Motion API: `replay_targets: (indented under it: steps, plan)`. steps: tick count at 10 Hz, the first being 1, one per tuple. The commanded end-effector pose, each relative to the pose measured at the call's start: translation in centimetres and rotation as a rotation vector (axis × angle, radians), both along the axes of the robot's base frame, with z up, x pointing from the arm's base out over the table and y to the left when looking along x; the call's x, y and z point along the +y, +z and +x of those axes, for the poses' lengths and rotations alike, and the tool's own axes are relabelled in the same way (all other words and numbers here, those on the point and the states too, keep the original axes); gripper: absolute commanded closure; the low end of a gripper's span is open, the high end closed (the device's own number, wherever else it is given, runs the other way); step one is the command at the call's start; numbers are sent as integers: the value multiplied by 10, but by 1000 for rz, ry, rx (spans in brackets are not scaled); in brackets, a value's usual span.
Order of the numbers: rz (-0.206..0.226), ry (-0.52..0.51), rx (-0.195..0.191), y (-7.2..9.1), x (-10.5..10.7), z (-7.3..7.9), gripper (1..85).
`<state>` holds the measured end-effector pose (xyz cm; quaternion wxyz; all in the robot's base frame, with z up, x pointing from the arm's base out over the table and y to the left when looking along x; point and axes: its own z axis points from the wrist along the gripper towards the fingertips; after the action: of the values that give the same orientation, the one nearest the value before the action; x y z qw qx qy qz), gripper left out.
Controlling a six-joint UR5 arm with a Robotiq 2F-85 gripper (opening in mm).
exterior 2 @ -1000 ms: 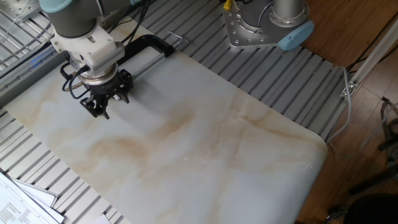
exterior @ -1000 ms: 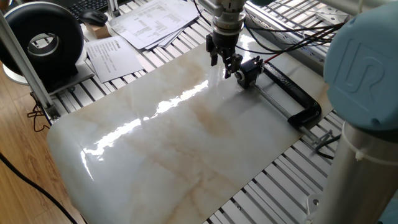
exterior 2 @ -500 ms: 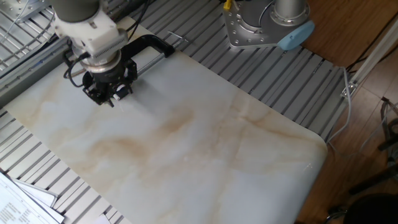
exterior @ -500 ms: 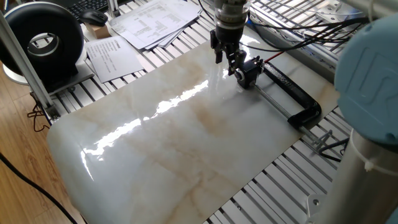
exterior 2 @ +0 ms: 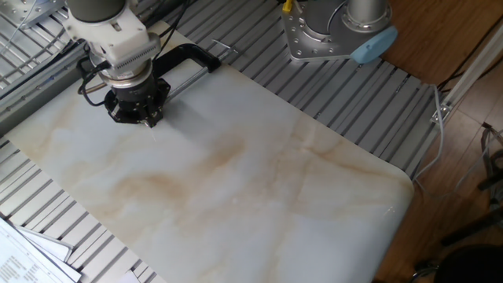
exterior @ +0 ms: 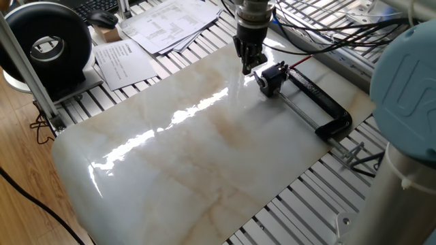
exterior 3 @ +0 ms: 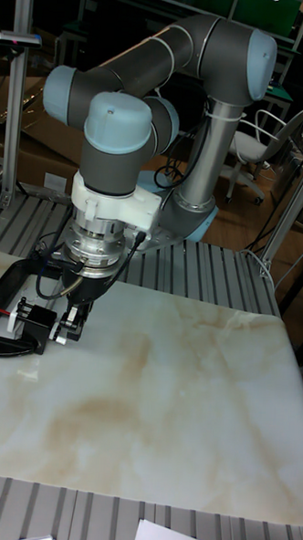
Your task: Sharpen the pencil with a pencil sharpener
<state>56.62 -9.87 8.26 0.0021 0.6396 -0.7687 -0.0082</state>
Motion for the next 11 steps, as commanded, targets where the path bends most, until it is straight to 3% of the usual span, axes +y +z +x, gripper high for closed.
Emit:
replay_targets:
  steps: [1,6,11]
  plan:
    - [0,4,-13,-8,-11,0,843]
    - [-1,22,-24,-25,-14,5,843]
    - [26,29,-49,-59,0,24,843]
